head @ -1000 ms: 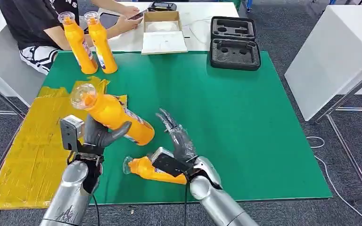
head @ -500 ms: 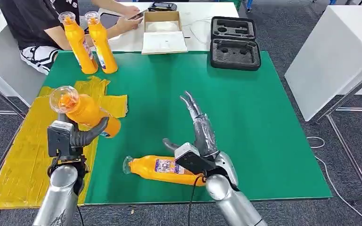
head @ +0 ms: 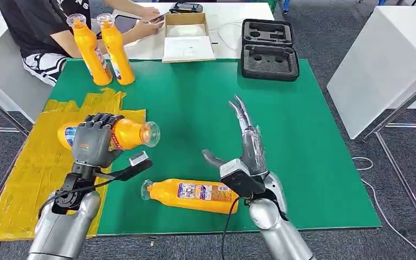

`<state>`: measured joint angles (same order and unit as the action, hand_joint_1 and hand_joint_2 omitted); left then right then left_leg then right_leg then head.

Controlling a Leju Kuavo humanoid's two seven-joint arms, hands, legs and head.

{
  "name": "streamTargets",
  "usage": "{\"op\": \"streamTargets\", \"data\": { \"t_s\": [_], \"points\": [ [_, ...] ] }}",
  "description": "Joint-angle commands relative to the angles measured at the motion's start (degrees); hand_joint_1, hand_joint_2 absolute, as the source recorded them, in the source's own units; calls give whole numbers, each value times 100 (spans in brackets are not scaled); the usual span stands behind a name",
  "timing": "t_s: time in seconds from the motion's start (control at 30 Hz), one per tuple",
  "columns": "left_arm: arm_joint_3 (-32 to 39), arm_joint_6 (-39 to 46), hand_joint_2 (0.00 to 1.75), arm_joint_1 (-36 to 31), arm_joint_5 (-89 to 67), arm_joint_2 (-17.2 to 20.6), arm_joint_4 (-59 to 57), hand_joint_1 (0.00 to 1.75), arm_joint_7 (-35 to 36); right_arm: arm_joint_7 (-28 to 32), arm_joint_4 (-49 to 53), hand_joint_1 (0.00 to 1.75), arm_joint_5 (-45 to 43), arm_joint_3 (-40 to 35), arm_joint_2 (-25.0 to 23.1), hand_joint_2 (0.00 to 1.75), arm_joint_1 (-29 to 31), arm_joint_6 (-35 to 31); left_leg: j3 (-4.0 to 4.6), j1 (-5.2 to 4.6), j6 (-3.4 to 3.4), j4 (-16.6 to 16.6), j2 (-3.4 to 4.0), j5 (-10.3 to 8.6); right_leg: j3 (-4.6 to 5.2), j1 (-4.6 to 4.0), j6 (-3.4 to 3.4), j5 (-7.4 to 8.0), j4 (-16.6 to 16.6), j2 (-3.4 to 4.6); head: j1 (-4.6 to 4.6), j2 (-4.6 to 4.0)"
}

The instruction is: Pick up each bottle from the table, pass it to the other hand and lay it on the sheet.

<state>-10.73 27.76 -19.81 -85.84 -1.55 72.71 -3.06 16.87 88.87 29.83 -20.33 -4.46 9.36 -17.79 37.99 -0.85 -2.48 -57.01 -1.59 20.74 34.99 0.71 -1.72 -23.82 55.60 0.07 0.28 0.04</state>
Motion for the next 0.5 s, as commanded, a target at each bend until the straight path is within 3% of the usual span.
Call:
{"op": "streamTargets", "data": {
  "t_s": [0.03,0.3,0.33,0.37,0.4,0.5],
  "points": [
    [-211,-48,175,-747,-416,359,-1839,175,450,-30,-50,0,45,121,-49,175,156,160,-34,6,20,-2,8,15,-37,-7,9,-14,-1,-3,2,0],
    [-213,63,175,-865,-416,373,-2153,175,496,-33,-40,0,47,110,-39,175,160,169,-16,5,12,-2,6,8,-19,-4,5,-8,-1,-2,2,0],
    [-213,63,175,-865,-416,373,-2153,175,496,-33,-40,0,47,110,-39,175,160,169,-50,12,28,-17,17,32,-57,-13,11,-28,6,-1,2,0],
    [-253,-10,175,-896,-416,405,-2172,175,551,-33,-48,0,47,107,-32,175,164,177,-19,5,14,-3,7,10,-24,-5,5,-9,0,-1,2,0],
    [-480,-202,175,-961,-416,500,-2296,175,878,-38,-56,0,38,80,-18,175,178,217,-35,8,21,-9,14,21,-41,-9,9,-17,1,2,2,0],
    [-138,-168,175,-1320,-416,461,-3336,175,827,-57,-22,0,12,32,-16,175,173,296,-27,5,19,-5,7,13,-32,-5,8,-13,1,-3,2,0]
  ]
}}
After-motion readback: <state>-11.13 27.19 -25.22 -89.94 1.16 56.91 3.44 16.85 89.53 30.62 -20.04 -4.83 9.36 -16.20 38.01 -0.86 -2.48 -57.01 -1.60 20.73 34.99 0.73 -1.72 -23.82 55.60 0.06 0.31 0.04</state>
